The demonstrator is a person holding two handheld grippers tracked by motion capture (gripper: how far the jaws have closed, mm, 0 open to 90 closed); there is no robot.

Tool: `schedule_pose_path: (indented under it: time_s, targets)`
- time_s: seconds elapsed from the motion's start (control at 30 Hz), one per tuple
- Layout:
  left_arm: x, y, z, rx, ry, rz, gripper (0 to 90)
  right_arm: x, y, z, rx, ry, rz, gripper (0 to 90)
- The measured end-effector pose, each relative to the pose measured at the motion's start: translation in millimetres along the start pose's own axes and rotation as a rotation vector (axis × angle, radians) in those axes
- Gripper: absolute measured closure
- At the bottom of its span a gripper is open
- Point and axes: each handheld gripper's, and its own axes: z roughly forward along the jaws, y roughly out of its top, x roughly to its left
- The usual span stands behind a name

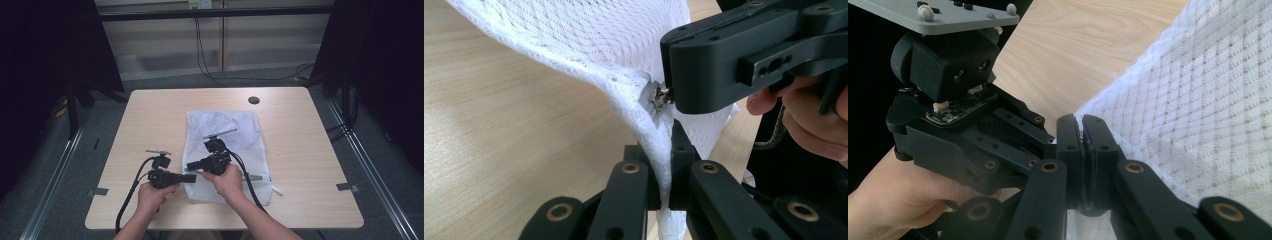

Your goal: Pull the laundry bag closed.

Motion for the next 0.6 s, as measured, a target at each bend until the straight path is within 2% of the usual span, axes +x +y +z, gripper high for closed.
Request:
schedule_pose_path:
  time_s: [0.2,0.6]
  targets:
    - [-1.3,0.0,-0.6,-0.001,-0.005,-0.011,88.9,-1.0,-1.0,-3.6,-0.002,-0.007,0.0,86.9]
    - [-1.8,-0.3,-1.0,0.01,-0.008,-0.002,88.9,-5.6,-3.7,-7.4,0.009,0.011,0.014,87.0]
